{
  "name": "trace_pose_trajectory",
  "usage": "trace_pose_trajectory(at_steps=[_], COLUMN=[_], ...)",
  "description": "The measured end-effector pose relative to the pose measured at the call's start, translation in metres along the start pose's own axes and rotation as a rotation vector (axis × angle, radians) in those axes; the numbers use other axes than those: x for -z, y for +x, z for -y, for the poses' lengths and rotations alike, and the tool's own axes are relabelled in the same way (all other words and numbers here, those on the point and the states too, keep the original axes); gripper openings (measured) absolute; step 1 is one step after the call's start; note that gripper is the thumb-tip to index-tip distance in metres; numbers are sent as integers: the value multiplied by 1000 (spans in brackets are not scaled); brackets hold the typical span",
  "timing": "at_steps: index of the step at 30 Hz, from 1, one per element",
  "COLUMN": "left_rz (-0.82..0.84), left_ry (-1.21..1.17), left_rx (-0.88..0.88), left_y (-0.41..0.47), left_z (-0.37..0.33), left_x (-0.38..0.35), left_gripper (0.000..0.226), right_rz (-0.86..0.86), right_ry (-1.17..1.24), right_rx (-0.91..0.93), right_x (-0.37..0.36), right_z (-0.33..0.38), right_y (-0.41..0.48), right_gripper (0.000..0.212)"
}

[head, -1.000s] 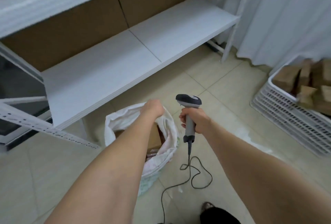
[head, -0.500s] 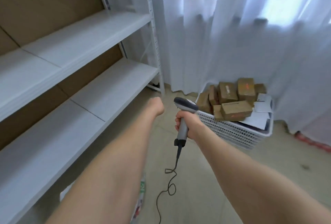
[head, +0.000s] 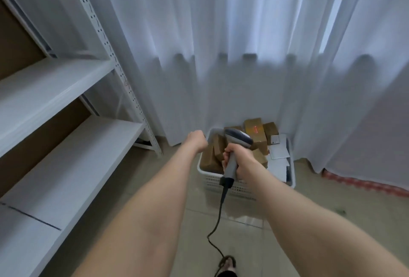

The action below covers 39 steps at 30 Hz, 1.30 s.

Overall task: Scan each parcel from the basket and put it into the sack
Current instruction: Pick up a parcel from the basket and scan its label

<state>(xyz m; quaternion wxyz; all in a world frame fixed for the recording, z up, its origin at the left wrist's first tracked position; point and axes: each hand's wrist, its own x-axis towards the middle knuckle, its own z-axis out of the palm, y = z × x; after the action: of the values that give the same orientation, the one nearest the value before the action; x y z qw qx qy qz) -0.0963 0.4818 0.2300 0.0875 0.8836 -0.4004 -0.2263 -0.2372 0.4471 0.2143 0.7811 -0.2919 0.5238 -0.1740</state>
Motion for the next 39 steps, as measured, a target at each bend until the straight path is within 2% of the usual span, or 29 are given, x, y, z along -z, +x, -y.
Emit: trace_pose_trajectory(at_steps=[5,11,17,20,22,25,26,32,35,39], left_rz=[73,164,271,313,352,415,428,436,395,424], left_ry=[-20,26,35,14,-7,-49,-68,-209,-334,-536], left_rx=[-56,-95,-41,35,100,229,279,577,673,805], left_y=[110,214,303,337,354,371,376,392,397,392], left_z=[-53,-112,-149,-149,-142,-124,-116,-77,-52,-41], left_x=[-12,-48,-115,-155,-187,-238,-254,-325,-361,-383], left_gripper=[30,33,43,49,45,41,42,66,60,61], right_rz=[-106,-215,-283,-298,-324,-337,-342,-331,-338,-352], right_ry=[39,90,96,39,-1,-104,-135,-269,-315,-327], right_rx=[16,-3,-87,-155,-197,-273,-296,-335,-333,-300], right_x=[19,61,114,135,149,169,173,186,188,192], right_z=[69,135,172,168,157,132,123,80,60,38], right_y=[79,165,271,325,361,406,418,468,484,495], right_gripper=[1,8,10,4,5,41,46,20,14,15])
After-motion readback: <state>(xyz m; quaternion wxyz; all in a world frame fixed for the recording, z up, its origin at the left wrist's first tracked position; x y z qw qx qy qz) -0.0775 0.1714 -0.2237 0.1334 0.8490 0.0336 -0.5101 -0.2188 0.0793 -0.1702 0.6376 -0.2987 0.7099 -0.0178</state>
